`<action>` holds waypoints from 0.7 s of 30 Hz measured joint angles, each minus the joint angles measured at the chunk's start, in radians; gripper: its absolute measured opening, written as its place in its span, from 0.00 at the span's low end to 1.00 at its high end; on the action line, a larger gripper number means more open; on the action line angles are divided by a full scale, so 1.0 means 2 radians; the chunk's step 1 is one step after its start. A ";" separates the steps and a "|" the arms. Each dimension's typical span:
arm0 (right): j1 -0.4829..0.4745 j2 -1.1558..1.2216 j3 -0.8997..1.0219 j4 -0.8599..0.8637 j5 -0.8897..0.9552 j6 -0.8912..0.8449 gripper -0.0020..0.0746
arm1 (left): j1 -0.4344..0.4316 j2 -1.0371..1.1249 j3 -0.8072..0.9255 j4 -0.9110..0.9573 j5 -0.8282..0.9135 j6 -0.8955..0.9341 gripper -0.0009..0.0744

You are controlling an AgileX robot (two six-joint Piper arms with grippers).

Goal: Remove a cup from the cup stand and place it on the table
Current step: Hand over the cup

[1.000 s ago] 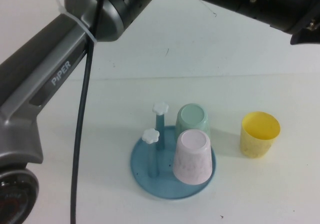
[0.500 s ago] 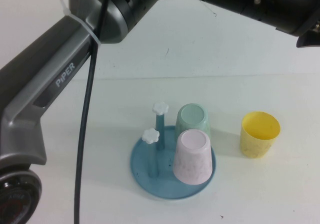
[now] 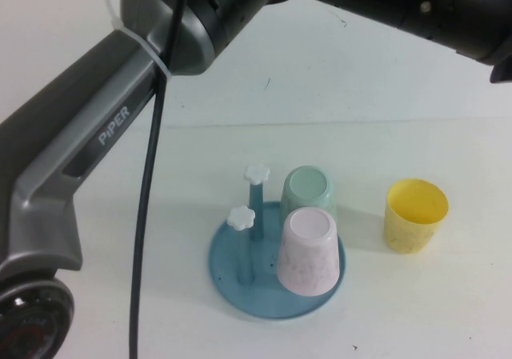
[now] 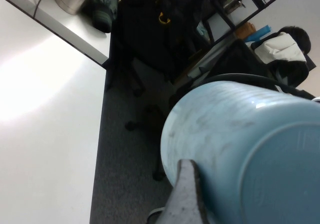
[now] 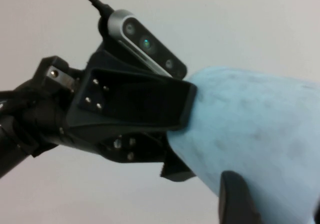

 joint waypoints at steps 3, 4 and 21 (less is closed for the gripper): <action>0.000 0.000 0.000 0.000 0.002 0.000 0.37 | -0.007 0.003 0.000 0.000 -0.002 0.011 0.73; 0.000 0.000 0.000 0.000 0.003 0.000 0.32 | -0.008 0.004 0.000 0.000 -0.003 0.014 0.73; 0.004 0.000 -0.001 0.008 -0.020 -0.084 0.05 | -0.009 0.003 0.000 0.001 -0.004 0.002 0.92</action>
